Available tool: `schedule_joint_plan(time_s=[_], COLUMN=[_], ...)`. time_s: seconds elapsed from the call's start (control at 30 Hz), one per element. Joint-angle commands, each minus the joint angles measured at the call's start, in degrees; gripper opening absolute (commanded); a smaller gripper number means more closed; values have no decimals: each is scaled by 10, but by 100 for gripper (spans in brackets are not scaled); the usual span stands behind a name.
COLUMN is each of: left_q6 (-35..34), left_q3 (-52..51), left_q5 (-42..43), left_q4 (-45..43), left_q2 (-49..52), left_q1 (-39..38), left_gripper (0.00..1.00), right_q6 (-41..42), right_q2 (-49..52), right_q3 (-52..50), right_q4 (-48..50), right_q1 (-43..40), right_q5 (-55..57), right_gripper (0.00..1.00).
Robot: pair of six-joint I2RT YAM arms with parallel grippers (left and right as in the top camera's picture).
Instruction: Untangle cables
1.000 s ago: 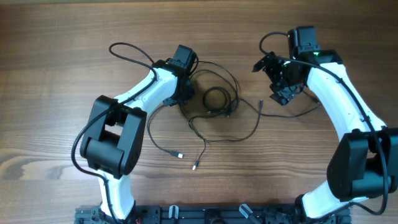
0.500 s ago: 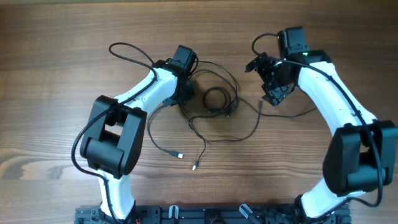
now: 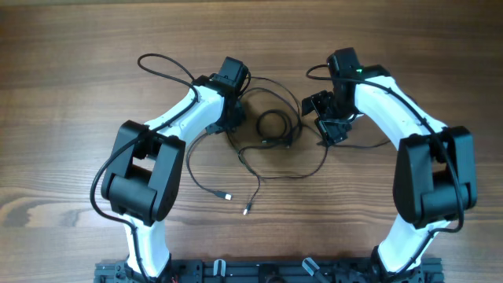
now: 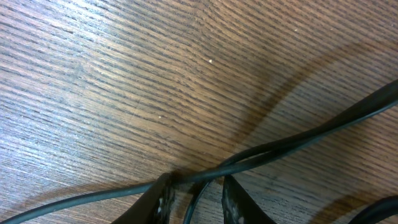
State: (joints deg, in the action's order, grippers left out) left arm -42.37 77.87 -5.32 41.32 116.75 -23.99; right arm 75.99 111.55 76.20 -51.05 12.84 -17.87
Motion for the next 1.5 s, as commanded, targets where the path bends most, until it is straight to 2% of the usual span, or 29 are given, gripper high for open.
schedule_joint_plan(time_s=[0.0, 0.27, 0.43, 0.53, 0.63, 0.7, 0.8, 0.93, 0.97, 1.1, 1.17, 1.23, 1.33, 1.47], left_q6=[-1, -1, -1, -1, -1, -1, -1, -1, -1, -1, -1, -1, -1, -1], left_q3=[-12, -12, -12, -12, -12, -12, -12, -12, -12, -12, -12, -12, -12, -12], left_q5=[-5, -5, -5, -5, -5, -5, -5, -5, -5, -5, -5, -5, -5, -5], left_q4=[0, 1, 1, 0, 0, 0, 0, 1, 1, 0, 0, 0, 1, 3], left_q2=[38, 38, 38, 38, 38, 38, 38, 38, 38, 38, 38, 38, 38, 38], left_q1=[4, 4, 4, 4, 4, 4, 4, 4, 4, 4, 4, 4, 4, 4], left_gripper=[28, 28, 28, 28, 28, 28, 28, 28, 28, 29, 30, 30, 30, 30], right_q6=[54, 112, 133, 145, 158, 157, 157, 156, 150, 40, -70, -134, -228, -334], right_q2=[21, 51, 53, 53, 54, 59, 80, 106, 110, 111, 86, 57, -12, -167], right_q3=[-6, -8, -8, -8, -10, -17, -28, -50, -50, -48, -40, -27, -7, 3], right_q4=[-3, -6, 10, 7, 8, 26, 38, 68, 66, 74, 44, 20, 9, 28], right_q1=[19, 31, 31, 31, 31, 37, 50, 62, 63, 42, -15, -56, -120, -215], right_q5=[12, 48, 67, 87, 93, 93, 87, 53, 54, 90, 131, 156, 155, 146], right_gripper=[86, 85, 89, 84, 72, 53, 36, 4, 4, 4, 4, 4, 4, 4])
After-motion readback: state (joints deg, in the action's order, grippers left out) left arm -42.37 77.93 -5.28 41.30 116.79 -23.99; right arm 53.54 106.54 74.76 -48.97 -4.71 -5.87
